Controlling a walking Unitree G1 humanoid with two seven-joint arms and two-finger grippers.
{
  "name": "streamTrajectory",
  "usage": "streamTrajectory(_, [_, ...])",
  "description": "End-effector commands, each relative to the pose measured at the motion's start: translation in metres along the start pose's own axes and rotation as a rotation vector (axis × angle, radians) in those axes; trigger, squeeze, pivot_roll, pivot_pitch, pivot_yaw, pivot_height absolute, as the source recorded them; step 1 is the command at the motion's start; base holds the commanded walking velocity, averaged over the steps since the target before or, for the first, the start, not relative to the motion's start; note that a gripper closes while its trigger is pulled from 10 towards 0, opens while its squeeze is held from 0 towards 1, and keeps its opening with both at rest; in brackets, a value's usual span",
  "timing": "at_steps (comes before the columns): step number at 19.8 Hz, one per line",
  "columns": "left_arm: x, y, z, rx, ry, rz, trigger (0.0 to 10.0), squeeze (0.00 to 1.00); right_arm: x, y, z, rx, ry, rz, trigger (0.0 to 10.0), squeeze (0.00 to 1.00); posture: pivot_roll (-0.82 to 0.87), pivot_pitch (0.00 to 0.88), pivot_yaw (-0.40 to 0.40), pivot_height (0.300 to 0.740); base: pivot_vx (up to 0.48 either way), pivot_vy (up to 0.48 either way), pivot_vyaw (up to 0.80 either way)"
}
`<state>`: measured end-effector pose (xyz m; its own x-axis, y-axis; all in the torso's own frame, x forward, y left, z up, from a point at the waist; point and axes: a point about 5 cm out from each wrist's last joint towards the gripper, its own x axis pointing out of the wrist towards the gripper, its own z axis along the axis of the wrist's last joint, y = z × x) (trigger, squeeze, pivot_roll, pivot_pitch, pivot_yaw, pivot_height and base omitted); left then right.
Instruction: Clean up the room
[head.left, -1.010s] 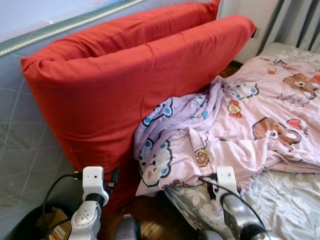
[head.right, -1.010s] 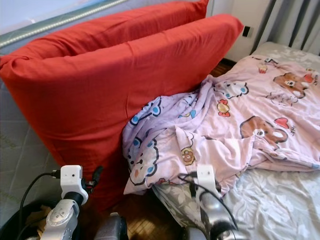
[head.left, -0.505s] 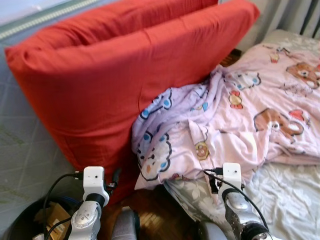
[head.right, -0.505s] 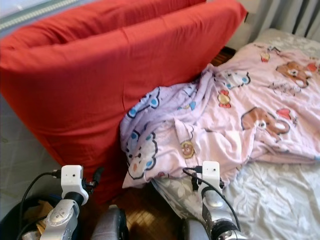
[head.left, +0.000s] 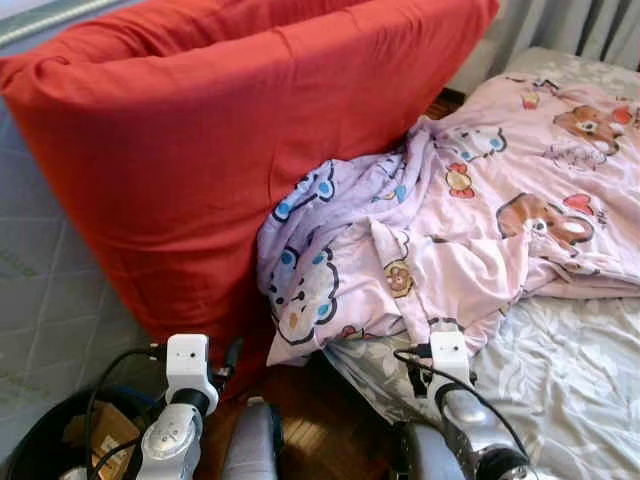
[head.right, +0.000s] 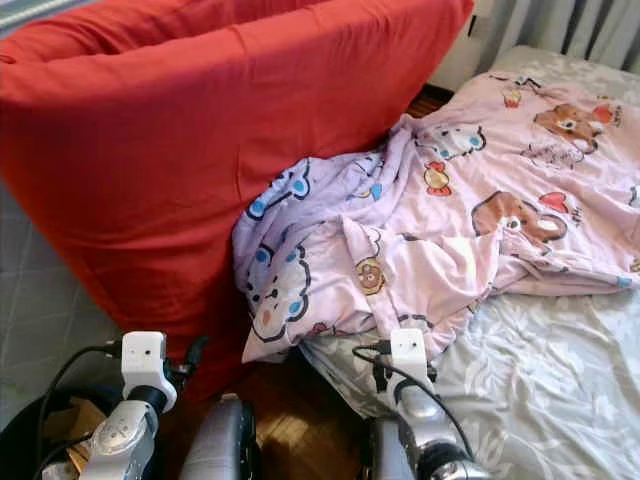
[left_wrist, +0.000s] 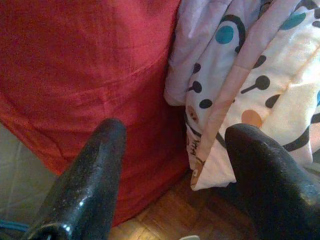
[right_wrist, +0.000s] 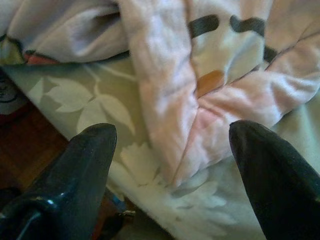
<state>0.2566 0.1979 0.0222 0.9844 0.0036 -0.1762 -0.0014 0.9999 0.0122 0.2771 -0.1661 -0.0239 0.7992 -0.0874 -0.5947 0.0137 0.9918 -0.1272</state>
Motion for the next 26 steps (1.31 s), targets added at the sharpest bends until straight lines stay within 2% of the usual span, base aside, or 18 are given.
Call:
streamTrajectory(1, [-0.005, 0.003, -0.004, -0.003, 0.02, 0.011, 10.0, 0.0, 0.001, 0.002, 0.005, -0.018, -0.002, 0.005, 10.0, 0.0, 0.07, 0.184, 0.047, 0.612, 0.0, 0.0, 0.0])
streamTrajectory(3, [-0.007, 0.004, -0.005, -0.001, 0.022, 0.013, 10.0, 0.0, 0.003, 0.002, 0.012, -0.055, -0.009, 0.0, 10.0, 0.0, 0.08, 0.189, 0.047, 0.612, 0.0, 0.0, 0.0])
streamTrajectory(7, [-0.016, 0.008, -0.004, 0.003, 0.018, 0.025, 10.0, 0.0, 0.005, 0.006, 0.019, -0.052, -0.008, 0.017, 10.0, 0.0, 0.1, 0.225, 0.05, 0.612, 0.0, 0.0, 0.0])
streamTrajectory(9, [-0.019, 0.01, 0.003, 0.008, -0.005, 0.033, 10.0, 0.0, 0.005, 0.004, 0.02, -0.048, -0.008, 0.006, 10.0, 0.0, 0.11, 0.252, 0.051, 0.612, 0.0, 0.0, 0.0])
streamTrajectory(13, [0.003, 0.005, 0.059, 0.008, -0.174, 0.004, 10.0, 0.0, 0.005, -0.004, 0.017, -0.043, 0.001, -0.03, 10.0, 0.0, 0.13, 0.32, 0.064, 0.612, 0.0, 0.0, 0.0])
streamTrajectory(14, [0.004, 0.005, 0.062, 0.008, -0.184, 0.002, 10.0, 0.0, 0.005, -0.004, 0.017, -0.043, 0.0, -0.03, 10.0, 0.0, 0.13, 0.323, 0.065, 0.612, 0.0, 0.0, 0.0])
streamTrajectory(15, [0.008, 0.003, 0.077, 0.008, -0.218, -0.004, 10.0, 0.0, 0.005, -0.002, 0.018, -0.04, -0.006, -0.022, 10.0, 0.0, 0.14, 0.338, 0.069, 0.612, 0.0, 0.0, 0.0])
streamTrajectory(17, [0.004, 0.002, 0.089, 0.012, -0.245, -0.015, 10.0, 0.0, 0.005, 0.002, 0.022, -0.055, -0.018, -0.014, 10.0, 0.0, 0.16, 0.36, 0.076, 0.612, 0.0, 0.0, 0.0])
streamTrajectory(21, [-0.005, 0.0, 0.094, 0.015, -0.236, -0.02, 10.0, 0.0, 0.007, 0.001, 0.031, -0.036, -0.047, -0.034, 10.0, 0.0, 0.18, 0.365, 0.084, 0.612, 0.0, 0.0, 0.0])
streamTrajectory(23, [-0.006, -0.001, 0.096, 0.01, -0.232, -0.019, 10.0, 0.0, 0.007, 0.001, 0.042, -0.036, -0.099, -0.025, 10.0, 0.0, 0.18, 0.361, 0.085, 0.612, 0.0, 0.0, 0.0])
streamTrajectory(26, [-0.007, -0.004, 0.098, 0.003, -0.225, -0.022, 10.0, 0.0, 0.008, -0.005, 0.046, -0.042, -0.109, -0.042, 10.0, 0.0, 0.18, 0.361, 0.087, 0.612, 0.0, 0.0, 0.0])
